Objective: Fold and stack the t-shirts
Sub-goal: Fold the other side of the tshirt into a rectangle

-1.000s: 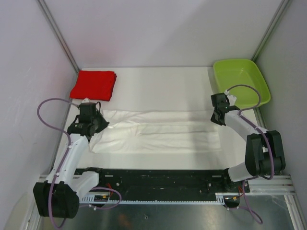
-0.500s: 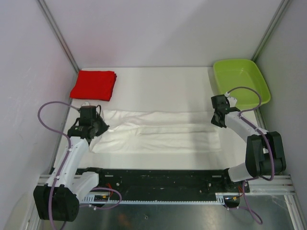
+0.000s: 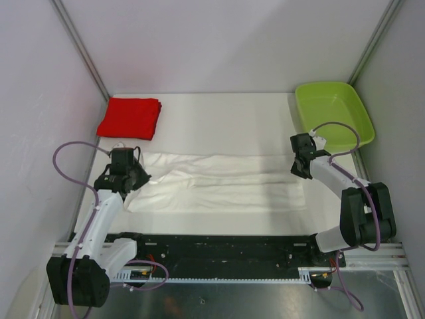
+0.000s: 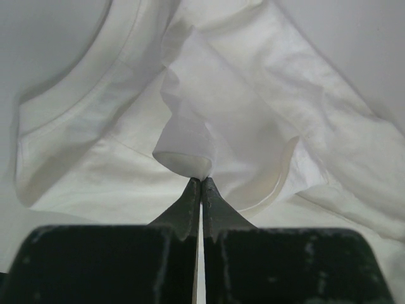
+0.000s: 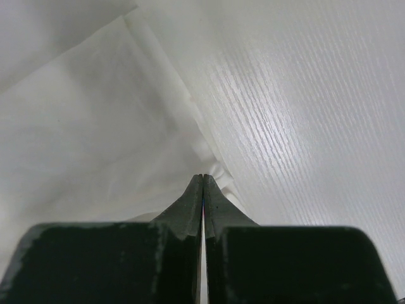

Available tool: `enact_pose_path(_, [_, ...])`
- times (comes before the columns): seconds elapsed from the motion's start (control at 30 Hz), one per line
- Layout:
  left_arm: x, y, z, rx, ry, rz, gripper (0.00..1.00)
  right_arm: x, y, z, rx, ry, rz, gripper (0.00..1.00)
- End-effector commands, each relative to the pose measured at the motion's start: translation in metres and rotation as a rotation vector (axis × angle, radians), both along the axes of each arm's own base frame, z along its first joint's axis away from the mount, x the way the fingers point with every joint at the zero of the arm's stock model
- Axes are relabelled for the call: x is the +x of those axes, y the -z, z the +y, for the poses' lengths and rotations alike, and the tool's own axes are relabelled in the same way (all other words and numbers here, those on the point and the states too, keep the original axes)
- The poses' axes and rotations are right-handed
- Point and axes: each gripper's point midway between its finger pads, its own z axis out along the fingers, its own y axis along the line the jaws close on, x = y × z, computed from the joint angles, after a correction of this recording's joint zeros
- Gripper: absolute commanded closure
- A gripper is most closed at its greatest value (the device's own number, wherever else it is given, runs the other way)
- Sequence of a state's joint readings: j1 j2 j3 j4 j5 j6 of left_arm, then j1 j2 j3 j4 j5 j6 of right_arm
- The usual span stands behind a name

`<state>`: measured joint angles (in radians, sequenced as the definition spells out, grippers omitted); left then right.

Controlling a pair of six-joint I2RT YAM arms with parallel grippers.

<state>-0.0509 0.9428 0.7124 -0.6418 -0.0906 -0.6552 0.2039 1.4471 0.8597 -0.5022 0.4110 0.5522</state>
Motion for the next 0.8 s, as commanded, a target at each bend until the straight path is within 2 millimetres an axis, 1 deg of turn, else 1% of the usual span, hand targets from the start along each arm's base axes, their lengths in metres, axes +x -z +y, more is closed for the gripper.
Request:
enact_pose_path(0.0, [0.000,-0.001,0.004,0.008,-0.021,-0.013,1.00,-0.005,-0.003,-0.002,-0.008,0.030,-0.019,1.00])
enact_pose_path(0.2, [-0.008,0.013,0.001,-0.013,-0.024,0.023,1.00,-0.009,0.007,-0.002,-0.011,0.030,0.005,1.00])
enact_pose_path(0.27, [-0.012,0.019,-0.001,-0.028,-0.025,0.039,1.00,-0.008,0.008,-0.003,-0.012,0.031,0.007,0.98])
enact_pose_path(0.37, [-0.018,0.028,-0.003,-0.042,-0.033,0.061,1.00,-0.007,0.003,-0.005,-0.005,0.033,-0.009,0.86])
enact_pose_path(0.4, [-0.019,0.030,-0.003,-0.045,-0.035,0.066,1.00,-0.006,-0.002,-0.005,-0.003,0.032,-0.020,0.80])
enact_pose_path(0.47, [-0.023,0.035,-0.004,-0.053,-0.041,0.078,1.00,-0.004,-0.011,-0.005,0.003,0.031,-0.046,0.72])
enact_pose_path(0.53, [-0.026,0.041,-0.005,-0.066,-0.045,0.094,1.00,-0.002,-0.020,-0.002,0.015,0.024,-0.070,0.69])
enact_pose_path(0.6, [-0.028,0.045,-0.006,-0.073,-0.051,0.106,1.00,0.001,-0.024,0.005,0.032,0.009,-0.087,0.68])
enact_pose_path(0.67, [-0.030,0.047,-0.007,-0.080,-0.055,0.114,1.00,0.004,-0.023,0.014,0.051,-0.006,-0.088,0.68])
enact_pose_path(0.77, [-0.032,0.050,-0.008,-0.087,-0.058,0.121,1.00,0.004,-0.012,0.025,0.067,-0.018,-0.060,0.68])
